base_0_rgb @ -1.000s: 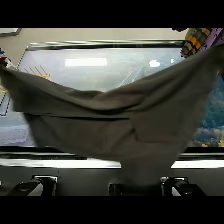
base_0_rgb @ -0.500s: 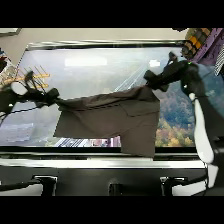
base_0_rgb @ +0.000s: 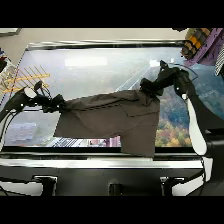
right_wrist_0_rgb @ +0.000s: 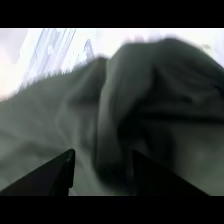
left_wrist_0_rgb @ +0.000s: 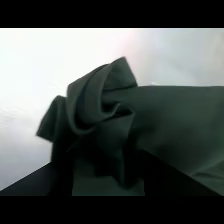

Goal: Fold the clothes and pants, and hang the long-sleeved shirts on hangers.

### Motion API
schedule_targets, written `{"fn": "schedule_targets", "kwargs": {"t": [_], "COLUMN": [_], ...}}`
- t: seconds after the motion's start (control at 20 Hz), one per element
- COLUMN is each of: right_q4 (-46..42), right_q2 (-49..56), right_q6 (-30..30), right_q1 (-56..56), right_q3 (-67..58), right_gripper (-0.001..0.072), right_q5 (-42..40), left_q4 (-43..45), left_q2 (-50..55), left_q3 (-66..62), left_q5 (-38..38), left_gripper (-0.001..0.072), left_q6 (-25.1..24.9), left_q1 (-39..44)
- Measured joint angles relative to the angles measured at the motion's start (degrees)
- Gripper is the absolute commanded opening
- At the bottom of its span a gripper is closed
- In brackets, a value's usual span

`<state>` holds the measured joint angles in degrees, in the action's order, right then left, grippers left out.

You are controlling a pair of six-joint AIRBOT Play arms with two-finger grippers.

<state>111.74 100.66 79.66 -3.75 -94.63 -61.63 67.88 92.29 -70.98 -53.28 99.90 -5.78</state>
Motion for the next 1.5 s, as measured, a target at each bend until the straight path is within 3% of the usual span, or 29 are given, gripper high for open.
{"fn": "schedule_targets", "kwargs": {"t": [0.1,0.2,0.3,0.45,0.55,0.8,1.05,1.15,1.25,1.3,1.4,1.5], "right_q4": [-1.8,-1.7,-0.8,1.1,3.2,10.9,17.9,20.0,21.9,22.5,22.4,22.1], "right_q2": [-3.6,-7.9,-12.5,-18.9,-22.1,-22.9,-18.2,-16.2,-14.8,-14.3,-13.5,-13.3], "right_q6": [5.4,11.1,15.4,19.2,20.9,24.2,27.5,28.8,29.6,29.9,30.3,30.5], "right_q1": [2.2,6.1,10.8,17.4,20.5,23.1,23.6,23.1,21.7,20.7,18.4,16.9], "right_q3": [0.0,0.9,4.4,15.6,24.9,40.3,44.2,44.6,44.8,44.8,45.0,45.0], "right_gripper": [0.0282,0.0291,0.036,0.0392,0.0452,0.045,0.0438,0.0425,0.0417,0.0341,0.0043,0.0036], "right_q5": [-5.0,-9.6,-12.3,-14.4,-14.5,-9.6,-5.2,-4.0,-3.3,-2.6,-0.6,0.1], "left_q4": [0.0,0.5,1.7,2.3,0.9,-5.6,-9.8,-10.8,-11.3,-11.5,-11.7,-11.9], "left_q2": [-2.3,-5.5,-9.6,-18.2,-24.7,-37.4,-40.3,-40.6,-40.5,-40.4,-39.9,-39.2], "left_q3": [-0.2,-0.2,1.1,7.7,14.5,29.4,33.8,34.3,34.6,34.7,34.8,34.9], "left_q5": [-3.5,-7.5,-11.4,-14.6,-15.6,-14.7,-14.4,-14.3,-14.3,-14.3,-14.3,-14.3], "left_gripper": [0.0456,0.0455,0.0455,0.0455,0.0456,0.0456,0.0468,0.0557,0.0557,0.0557,0.0556,0.0556], "left_q6": [-2.4,-5.0,-7.0,-8.5,-9.1,-10.7,-11.4,-11.5,-11.5,-11.6,-11.6,-12.2], "left_q1": [-2.5,-5.3,-8.3,-13.2,-16.1,-20.4,-21.4,-21.5,-21.6,-21.6,-21.6,-21.6]}}
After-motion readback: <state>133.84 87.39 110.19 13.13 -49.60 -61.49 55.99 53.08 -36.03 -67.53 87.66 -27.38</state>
